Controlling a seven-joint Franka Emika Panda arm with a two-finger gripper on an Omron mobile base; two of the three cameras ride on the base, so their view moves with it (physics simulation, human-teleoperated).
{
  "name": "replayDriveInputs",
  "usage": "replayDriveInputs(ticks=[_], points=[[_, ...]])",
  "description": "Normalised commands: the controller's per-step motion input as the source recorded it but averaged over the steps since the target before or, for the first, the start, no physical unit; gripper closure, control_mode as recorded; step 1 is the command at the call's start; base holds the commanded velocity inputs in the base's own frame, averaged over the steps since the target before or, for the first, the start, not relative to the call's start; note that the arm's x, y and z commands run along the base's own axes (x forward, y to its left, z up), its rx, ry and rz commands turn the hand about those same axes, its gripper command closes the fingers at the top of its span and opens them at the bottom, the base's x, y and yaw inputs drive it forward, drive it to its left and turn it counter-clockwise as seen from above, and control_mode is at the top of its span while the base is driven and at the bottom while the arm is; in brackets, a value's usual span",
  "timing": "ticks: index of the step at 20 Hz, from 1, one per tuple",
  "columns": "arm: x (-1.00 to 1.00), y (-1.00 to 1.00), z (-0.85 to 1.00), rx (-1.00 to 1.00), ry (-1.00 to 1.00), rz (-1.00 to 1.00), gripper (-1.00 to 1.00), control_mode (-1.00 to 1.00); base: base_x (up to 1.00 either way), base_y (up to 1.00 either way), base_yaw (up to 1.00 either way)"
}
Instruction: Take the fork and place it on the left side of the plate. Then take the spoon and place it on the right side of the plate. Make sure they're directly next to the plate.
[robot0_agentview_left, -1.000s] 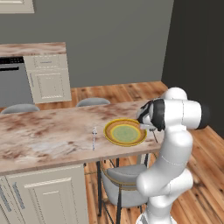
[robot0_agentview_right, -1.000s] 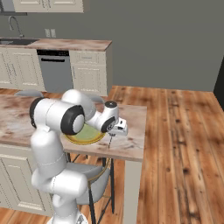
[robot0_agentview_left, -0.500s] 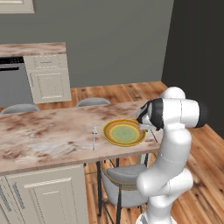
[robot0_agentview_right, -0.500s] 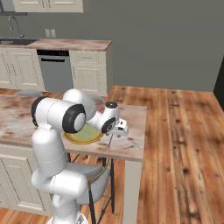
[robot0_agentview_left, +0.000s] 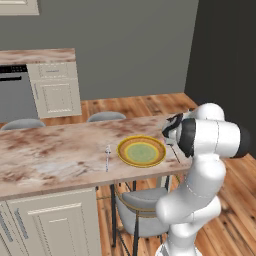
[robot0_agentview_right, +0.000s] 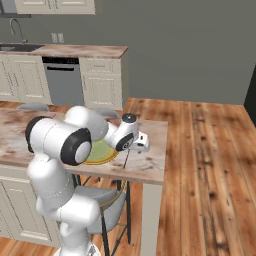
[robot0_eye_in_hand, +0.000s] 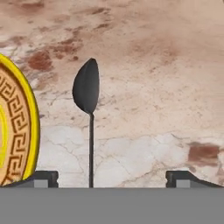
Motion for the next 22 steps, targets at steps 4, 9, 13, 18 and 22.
replayDriveInputs(ticks=[4,9,13,18,22], points=[[-0.37,-0.09,0.68,0.00,-0.12,0.00,-1.00,-1.00,0.00,0.00,0.00],[-0.54,0.00,0.76,0.00,-0.08,0.00,-1.00,-1.00,0.00,0.00,0.00],[-0.67,0.00,0.81,0.00,-0.01,0.00,-1.00,-1.00,0.00,0.00,0.00],[-0.74,0.00,0.83,0.00,-0.01,0.00,-1.00,-1.00,0.00,0.00,0.00],[-0.80,0.00,0.69,0.00,-0.01,0.00,-1.00,-1.00,0.00,0.00,0.00]])
